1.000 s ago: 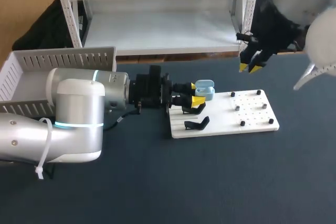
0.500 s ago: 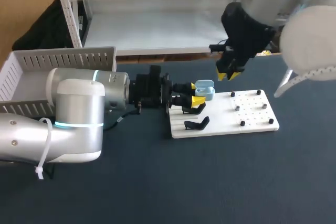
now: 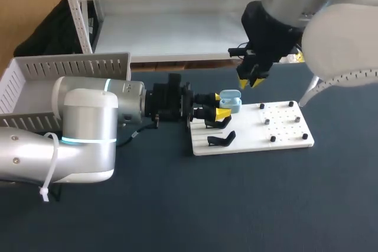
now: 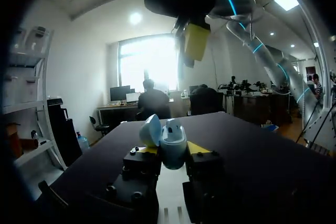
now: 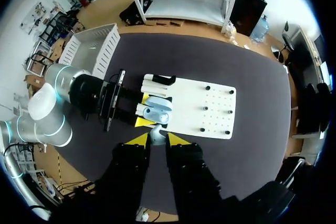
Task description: Pick up each earbud case from the left stands, insert the matching earbuds, close the lid, and place the case in the box.
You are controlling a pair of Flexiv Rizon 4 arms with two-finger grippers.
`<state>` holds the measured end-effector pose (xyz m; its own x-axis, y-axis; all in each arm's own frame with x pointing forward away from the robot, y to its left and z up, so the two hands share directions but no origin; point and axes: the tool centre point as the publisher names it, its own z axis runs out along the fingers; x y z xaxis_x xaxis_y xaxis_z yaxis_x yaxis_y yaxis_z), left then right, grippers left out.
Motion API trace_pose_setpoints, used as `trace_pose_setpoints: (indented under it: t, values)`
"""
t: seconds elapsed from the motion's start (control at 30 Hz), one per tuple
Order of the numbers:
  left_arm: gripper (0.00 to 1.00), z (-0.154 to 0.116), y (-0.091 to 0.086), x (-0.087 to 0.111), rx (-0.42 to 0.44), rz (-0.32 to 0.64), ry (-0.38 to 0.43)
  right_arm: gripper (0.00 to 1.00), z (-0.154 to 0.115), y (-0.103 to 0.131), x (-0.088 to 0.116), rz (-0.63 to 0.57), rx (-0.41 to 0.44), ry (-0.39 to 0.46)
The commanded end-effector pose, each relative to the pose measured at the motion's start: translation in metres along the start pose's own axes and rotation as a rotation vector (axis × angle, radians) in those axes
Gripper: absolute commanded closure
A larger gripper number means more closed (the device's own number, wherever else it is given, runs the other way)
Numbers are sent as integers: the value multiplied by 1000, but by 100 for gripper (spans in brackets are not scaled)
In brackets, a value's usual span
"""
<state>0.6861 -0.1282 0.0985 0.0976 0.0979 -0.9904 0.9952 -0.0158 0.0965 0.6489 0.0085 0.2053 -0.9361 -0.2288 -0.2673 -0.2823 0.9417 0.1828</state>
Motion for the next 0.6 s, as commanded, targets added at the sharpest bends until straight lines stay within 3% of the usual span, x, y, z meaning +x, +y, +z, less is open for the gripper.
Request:
trace_pose_setpoints:
  t: [0.03,0.23,0.6]
  values:
    - [100,0,-2,1,-7,2,-2,100,4,13,0,-34,8,4]
    - [100,0,-2,1,-7,2,-2,100,11,28,-2,-97,-1,28]
    - [100,0,-2,1,-7,2,-2,100,28,25,0,-113,6,87]
